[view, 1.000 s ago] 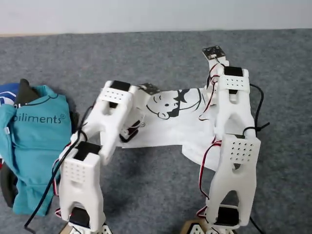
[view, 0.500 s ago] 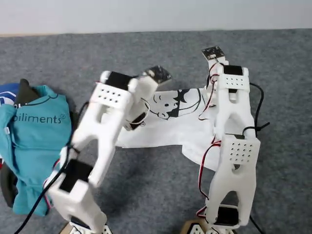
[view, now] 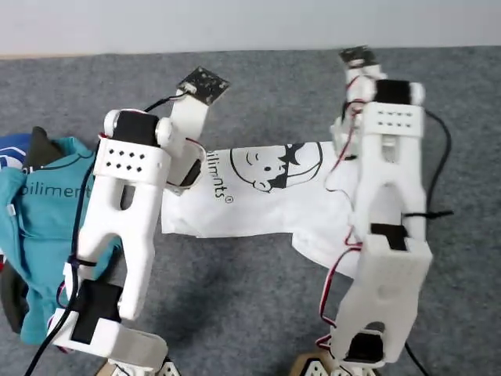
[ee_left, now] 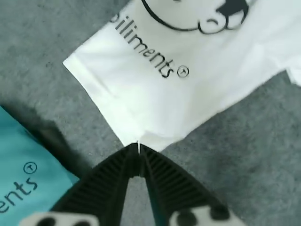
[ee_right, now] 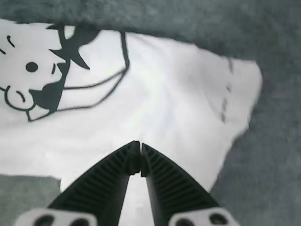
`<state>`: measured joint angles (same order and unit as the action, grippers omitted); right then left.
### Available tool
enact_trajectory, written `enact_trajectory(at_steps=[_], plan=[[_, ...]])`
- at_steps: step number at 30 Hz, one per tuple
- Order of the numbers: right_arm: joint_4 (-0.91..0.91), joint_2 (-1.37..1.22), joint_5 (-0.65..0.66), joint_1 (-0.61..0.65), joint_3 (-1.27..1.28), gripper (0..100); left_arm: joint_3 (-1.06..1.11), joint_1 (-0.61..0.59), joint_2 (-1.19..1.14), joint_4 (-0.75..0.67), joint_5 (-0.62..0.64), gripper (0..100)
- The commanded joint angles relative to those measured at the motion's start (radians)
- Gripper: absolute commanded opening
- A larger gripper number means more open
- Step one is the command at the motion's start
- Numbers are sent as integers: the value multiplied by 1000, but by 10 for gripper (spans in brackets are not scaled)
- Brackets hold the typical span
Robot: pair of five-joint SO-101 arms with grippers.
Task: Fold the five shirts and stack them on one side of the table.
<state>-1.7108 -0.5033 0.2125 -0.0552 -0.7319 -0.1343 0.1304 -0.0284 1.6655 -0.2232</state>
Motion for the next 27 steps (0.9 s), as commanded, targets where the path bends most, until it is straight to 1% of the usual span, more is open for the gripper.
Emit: enact_trajectory(at_steps=[1, 4, 8, 15, 18, 21, 24, 27], plan=[[-87, 191, -69, -65, -6, 10, -2, 41, 48, -75, 38, 8], [-85, 346, -124, -133, 31, 10, 18, 127, 35, -138, 38, 8], [-85, 549, -126, -219, 97, 10, 33, 264, -57, -195, 37, 7], [-84, 857, -126, -420, 396, 10, 33, 434, -212, -313, 29, 13], [-84, 970, -121, -490, 545, 10, 33, 512, -244, -324, 0, 74], [-82, 1069, -78, -539, 686, 10, 33, 595, -256, -325, -5, 135], [-77, 1156, -64, -578, 793, 10, 10, 664, -269, -327, -12, 163], [-61, 1234, -63, -610, 879, 10, -45, 710, -302, -327, -55, 191]])
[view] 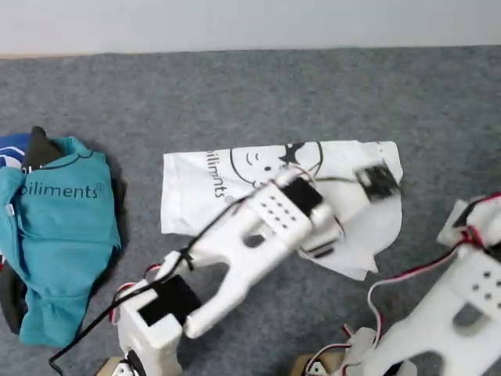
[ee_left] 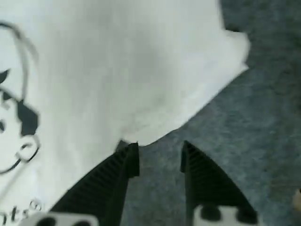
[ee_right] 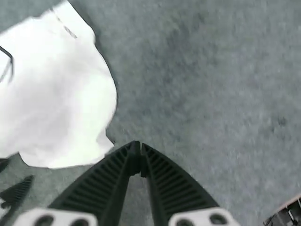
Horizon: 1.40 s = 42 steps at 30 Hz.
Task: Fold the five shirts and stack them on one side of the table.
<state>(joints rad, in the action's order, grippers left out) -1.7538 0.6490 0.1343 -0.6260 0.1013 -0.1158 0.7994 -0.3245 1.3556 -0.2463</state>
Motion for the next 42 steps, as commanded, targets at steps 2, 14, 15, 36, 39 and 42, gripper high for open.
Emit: enact_trajectory(at_steps=[2, 14, 15, 36, 39, 42], plan=[[-10, 125, 15, -45, 97, 10, -116, 60, -44, -17, -46, 201], [-12, 249, 15, -45, 253, 10, -452, 81, -345, -8, -58, 217], [-13, 252, 15, -45, 256, 10, -476, 84, -364, -2, -58, 217], [-10, 252, 15, -45, 256, 10, -811, 133, -629, 89, -60, 4], [4, 255, 15, -45, 256, 10, -860, 127, -626, 155, -61, 5], [18, 255, 15, -45, 255, 10, -929, 89, -631, 195, -87, 5]])
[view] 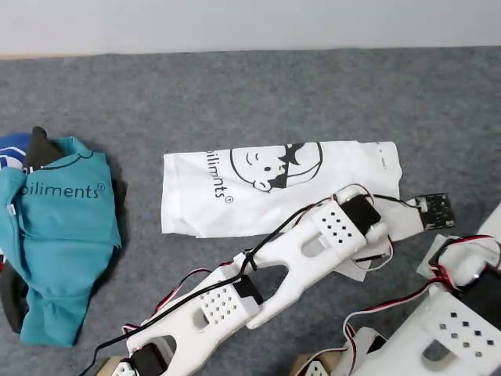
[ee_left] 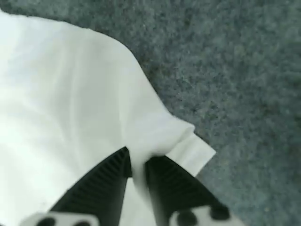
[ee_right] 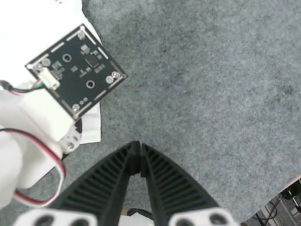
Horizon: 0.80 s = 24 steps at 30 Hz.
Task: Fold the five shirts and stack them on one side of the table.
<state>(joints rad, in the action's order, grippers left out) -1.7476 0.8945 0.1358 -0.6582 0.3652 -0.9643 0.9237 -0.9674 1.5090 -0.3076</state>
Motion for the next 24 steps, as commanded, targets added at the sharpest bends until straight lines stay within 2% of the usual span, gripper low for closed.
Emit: enact_trajectory(at_steps=[1, 8, 17, 24], plan=[[12, 10, 14, -13, -9, 10, -99, -57, 11, 41, -32, 5], [12, 5, 14, -13, -9, 10, -136, -213, 8, -86, -32, 5], [13, 4, 14, -13, -9, 10, -143, -281, -104, -207, -35, 13], [12, 4, 14, -13, -9, 10, -173, -324, -115, -201, 9, 182]])
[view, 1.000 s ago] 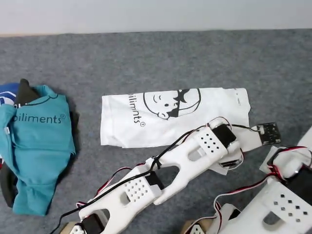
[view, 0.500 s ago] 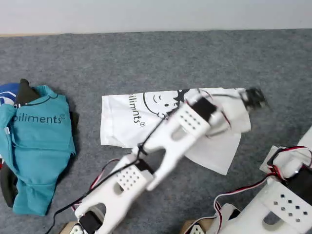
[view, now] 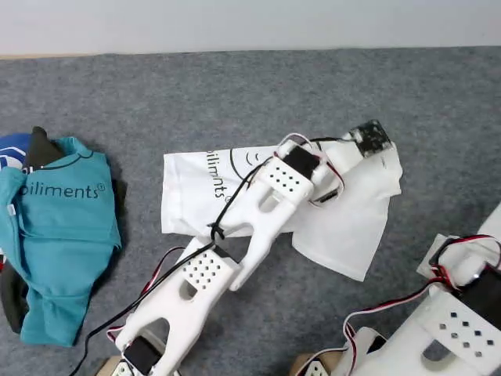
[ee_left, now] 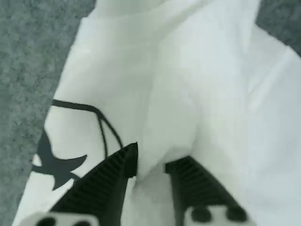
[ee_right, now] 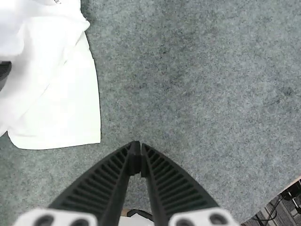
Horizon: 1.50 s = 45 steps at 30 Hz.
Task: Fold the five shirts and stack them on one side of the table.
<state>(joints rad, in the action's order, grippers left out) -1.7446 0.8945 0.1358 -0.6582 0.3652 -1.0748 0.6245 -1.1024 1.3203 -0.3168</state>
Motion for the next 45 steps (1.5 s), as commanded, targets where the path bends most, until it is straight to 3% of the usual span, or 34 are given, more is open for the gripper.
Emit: enact_trajectory(at_steps=[1, 7, 14, 21, 27, 36, 45], plan=[[8, 5, 14, -13, -9, 10, -87, -34, 18, 2, 18, 186], [7, 10, 9, -13, -9, 10, -199, -63, 11, 69, -58, 185], [5, 12, 8, -13, -9, 10, -208, -91, 23, 101, -55, 184], [-2, 12, 8, -12, -11, 10, -357, 21, 64, 443, -52, 184], [-2, 12, 6, -12, -11, 10, -217, 107, 103, 439, -35, 186], [-4, 12, 6, -12, -9, 10, 44, 333, 170, 431, -37, 186], [-4, 12, 14, -12, -9, 10, 8, 321, 35, 305, -37, 185]])
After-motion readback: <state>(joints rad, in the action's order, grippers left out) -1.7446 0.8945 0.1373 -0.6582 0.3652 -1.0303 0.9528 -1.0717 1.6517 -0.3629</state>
